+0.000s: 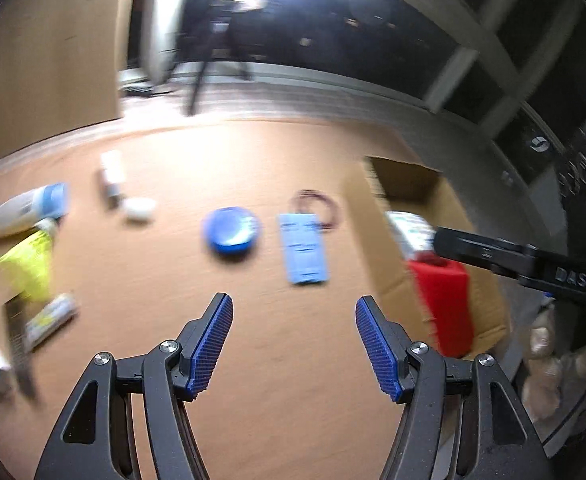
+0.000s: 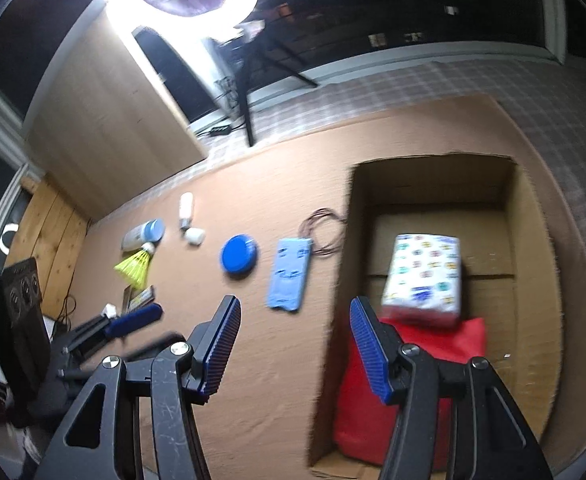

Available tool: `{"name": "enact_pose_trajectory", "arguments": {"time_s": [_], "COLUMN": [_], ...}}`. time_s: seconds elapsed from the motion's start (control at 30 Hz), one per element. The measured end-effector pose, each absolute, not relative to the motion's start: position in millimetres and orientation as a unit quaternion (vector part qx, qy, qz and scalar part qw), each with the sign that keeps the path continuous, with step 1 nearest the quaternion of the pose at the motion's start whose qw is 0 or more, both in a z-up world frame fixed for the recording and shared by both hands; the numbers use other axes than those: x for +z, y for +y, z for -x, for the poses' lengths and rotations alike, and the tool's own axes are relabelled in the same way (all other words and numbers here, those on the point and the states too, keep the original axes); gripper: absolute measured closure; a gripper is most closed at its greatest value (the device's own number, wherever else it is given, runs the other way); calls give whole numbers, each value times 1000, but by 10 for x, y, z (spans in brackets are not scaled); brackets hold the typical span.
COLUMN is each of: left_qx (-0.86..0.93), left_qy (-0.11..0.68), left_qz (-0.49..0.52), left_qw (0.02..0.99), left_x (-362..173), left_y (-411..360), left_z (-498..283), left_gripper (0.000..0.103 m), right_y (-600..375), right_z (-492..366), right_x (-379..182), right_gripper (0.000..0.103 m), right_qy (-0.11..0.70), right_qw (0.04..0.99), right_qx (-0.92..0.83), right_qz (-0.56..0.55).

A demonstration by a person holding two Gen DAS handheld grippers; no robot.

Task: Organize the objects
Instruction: 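Place the tissue pack onto the cushion in the box, open right tool, then move the left tool to the black card and grasp it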

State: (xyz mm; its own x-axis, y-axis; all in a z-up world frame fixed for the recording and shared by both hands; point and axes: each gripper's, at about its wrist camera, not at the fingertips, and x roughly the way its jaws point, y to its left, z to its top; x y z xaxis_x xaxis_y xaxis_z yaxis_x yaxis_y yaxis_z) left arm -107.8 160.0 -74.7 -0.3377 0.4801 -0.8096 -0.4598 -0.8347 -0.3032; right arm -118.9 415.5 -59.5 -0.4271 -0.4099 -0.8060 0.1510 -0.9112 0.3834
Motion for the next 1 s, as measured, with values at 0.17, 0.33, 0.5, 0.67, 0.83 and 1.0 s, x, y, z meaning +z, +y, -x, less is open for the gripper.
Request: {"name": "enact_pose_trajectory", "arguments": {"time_s": [0.17, 0.33, 0.5, 0.67, 0.83, 1.0], "left_qx": [828, 835, 837, 839, 841, 846], "left_qy": [-34, -50, -65, -86, -104, -111], "left_qz": [508, 512, 519, 520, 519, 513], "left_qw": [235, 196, 163, 136, 112, 92], "left_x": [-803, -872, -965, -1028, -1070, -1080], "left_y": [886, 336, -120, -542, -874, -1145], "left_z": [1118, 1061, 1015, 973, 1045, 1267], "left_gripper": [35, 35, 35, 35, 35, 36], "right_y": [3814, 3509, 3320, 3154, 2952, 2753], "right_z": [1127, 1124, 1186, 1222, 1230, 1219], "right_x": [-579, -630, -696, -757, -805, -804], "right_gripper": [49, 48, 48, 48, 48, 48], "right_qy": [-114, -108, -105, -107, -105, -99], "right_qw": [192, 211, 212, 218, 235, 246], "right_qx": [-832, -823, -818, -812, -801, -798], "right_qz": [-508, -516, -524, -531, -540, -541]}}
